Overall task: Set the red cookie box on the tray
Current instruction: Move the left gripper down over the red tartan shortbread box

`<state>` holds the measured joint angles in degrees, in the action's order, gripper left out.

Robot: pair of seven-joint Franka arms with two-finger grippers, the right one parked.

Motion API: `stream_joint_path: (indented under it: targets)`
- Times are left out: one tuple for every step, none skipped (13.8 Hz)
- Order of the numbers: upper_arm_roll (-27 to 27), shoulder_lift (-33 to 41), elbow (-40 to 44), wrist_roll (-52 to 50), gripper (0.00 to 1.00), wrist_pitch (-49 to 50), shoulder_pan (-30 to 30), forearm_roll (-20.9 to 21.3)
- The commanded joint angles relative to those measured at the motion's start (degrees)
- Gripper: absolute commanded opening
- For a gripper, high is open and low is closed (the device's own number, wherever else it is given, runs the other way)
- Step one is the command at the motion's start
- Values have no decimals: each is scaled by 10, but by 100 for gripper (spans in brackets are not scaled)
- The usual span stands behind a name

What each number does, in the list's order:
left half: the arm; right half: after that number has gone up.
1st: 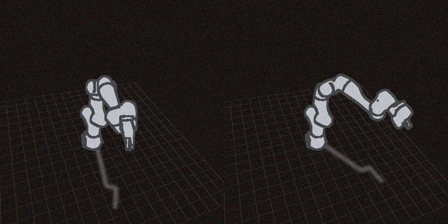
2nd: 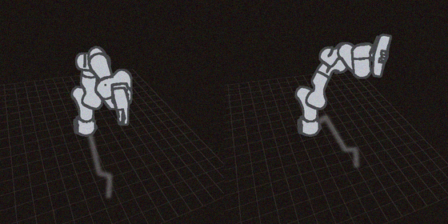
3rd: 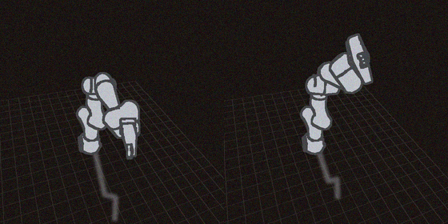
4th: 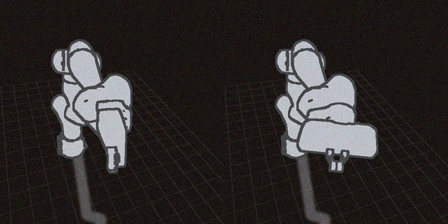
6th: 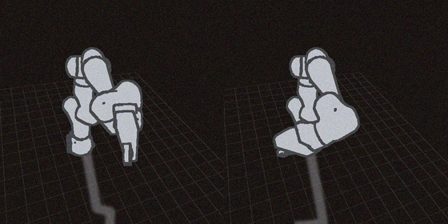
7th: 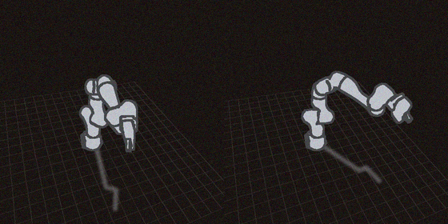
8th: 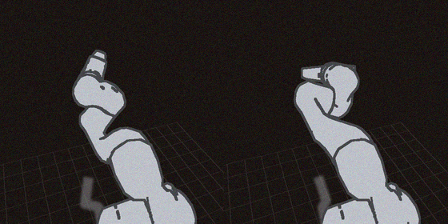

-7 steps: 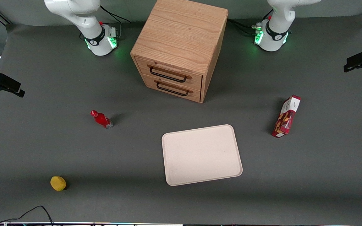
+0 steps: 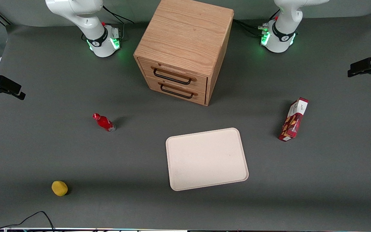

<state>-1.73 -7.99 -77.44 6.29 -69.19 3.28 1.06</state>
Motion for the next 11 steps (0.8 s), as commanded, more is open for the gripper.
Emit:
stream_joint_path:
  targets:
    - [7,7,-136,88,100,-116,-5,-3]
    - [7,10,-187,113,100,-169,-5,-4]
    - [6,10,-233,136,100,-220,-5,-6]
    - [2,10,-274,144,100,-270,-7,-6]
    - [-3,11,-316,145,100,-322,-8,-6]
    - [-11,11,-360,145,100,-374,-8,-6]
    - [-12,10,-406,146,100,-436,-8,-6]
    - [-12,10,-455,146,100,-511,-9,-6]
    - [-12,4,-500,146,100,-591,-9,-5]
    - [-12,-6,-537,146,100,-665,-10,-5]
    - [-12,-25,-563,146,100,-733,-10,-4]
